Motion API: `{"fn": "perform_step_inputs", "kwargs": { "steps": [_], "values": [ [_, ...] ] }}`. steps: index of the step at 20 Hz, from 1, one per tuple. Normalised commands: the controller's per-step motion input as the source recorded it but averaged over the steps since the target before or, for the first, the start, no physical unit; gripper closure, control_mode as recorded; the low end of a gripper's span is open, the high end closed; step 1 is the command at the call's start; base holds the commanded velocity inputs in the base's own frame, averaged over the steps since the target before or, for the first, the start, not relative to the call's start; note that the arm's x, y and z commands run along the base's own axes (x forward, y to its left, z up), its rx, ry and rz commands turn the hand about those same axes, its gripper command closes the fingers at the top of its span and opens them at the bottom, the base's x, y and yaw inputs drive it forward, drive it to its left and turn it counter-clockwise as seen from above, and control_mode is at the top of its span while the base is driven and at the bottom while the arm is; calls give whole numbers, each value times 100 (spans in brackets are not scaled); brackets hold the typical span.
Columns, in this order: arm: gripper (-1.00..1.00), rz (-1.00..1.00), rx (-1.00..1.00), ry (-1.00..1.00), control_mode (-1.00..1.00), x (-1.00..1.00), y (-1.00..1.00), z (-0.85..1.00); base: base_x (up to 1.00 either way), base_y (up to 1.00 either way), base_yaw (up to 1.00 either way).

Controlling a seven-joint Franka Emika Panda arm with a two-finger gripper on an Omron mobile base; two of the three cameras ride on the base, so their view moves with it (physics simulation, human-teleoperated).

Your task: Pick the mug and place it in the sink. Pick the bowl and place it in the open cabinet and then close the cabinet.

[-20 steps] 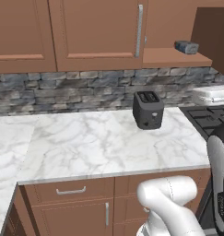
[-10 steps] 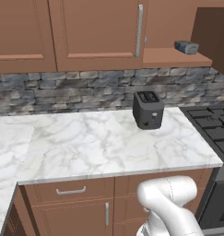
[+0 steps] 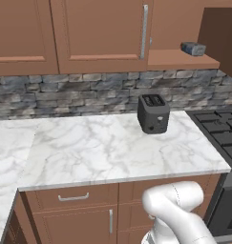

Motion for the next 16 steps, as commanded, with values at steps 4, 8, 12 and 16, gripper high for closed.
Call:
{"fn": "perform_step_inputs", "kwargs": {
  "steps": [4,8,12,16],
  "values": [
    [-100,16,2,-10,-100,1,-77,0,0,0,0],
    [-100,13,0,-7,-100,2,-68,0,0,0,0],
    [-100,13,1,0,-100,42,-74,0,0,0,0],
    [-100,19,8,0,-100,67,-78,0,0,0,0]
  ]
}}
